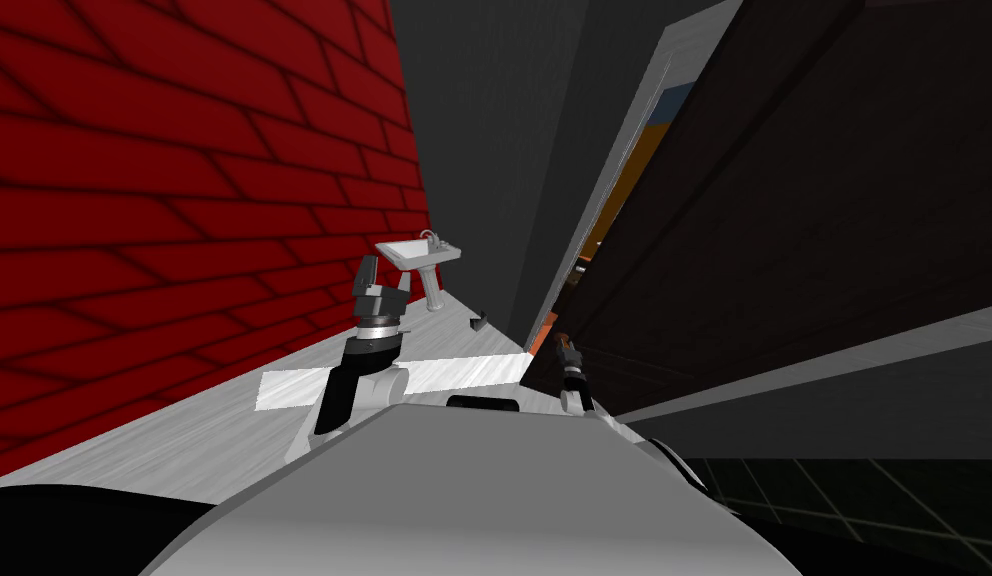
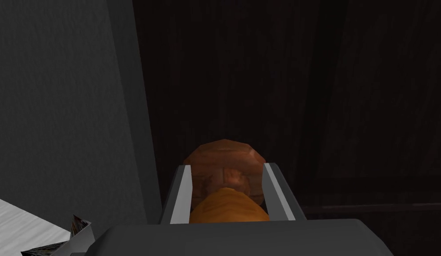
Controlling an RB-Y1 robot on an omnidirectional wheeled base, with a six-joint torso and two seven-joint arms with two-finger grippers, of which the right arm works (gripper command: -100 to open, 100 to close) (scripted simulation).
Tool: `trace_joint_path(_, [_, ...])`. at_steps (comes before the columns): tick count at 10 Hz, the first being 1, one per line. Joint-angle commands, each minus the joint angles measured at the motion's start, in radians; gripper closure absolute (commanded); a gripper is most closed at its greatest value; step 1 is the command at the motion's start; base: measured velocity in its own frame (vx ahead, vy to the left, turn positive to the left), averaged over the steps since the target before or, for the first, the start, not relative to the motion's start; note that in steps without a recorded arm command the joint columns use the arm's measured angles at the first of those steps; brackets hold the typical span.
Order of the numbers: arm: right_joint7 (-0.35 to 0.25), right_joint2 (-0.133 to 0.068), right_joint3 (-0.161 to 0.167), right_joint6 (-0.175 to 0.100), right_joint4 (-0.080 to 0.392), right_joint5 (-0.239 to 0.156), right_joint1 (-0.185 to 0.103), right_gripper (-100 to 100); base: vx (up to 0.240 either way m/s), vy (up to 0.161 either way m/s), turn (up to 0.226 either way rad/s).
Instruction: Pull the door open
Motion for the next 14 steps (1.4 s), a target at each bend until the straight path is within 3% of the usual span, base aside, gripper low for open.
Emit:
trace_joint_path(1, [-0.023, -0.011, 0.026, -0.005, -0.006, 0.014, 0.008, 100, -0.169, -0.029, 0.08])
trace_joint_path(3, [-0.046, -0.022, 0.052, -0.011, -0.011, 0.028, 0.016, 100, -0.23, -0.038, 0.066])
trace_joint_path(5, [-0.046, -0.022, 0.052, -0.011, -0.011, 0.028, 0.016, 100, -0.125, -0.009, 0.001])
trace_joint_path(7, [-0.084, -0.04, 0.094, -0.02, -0.02, 0.052, 0.029, 100, -0.216, -0.053, 0.07])
trace_joint_path(11, [-0.118, -0.056, 0.132, -0.028, -0.028, 0.072, 0.041, 100, -0.174, -0.057, 0.037])
trace_joint_path(12, [-0.115, -0.063, 0.123, -0.041, -0.044, 0.069, 0.036, 100, -0.052, -0.017, 0.001])
trace_joint_path(14, [-0.145, -0.086, 0.152, -0.064, -0.052, 0.084, 0.06, 100, -0.198, -0.038, 0.138])
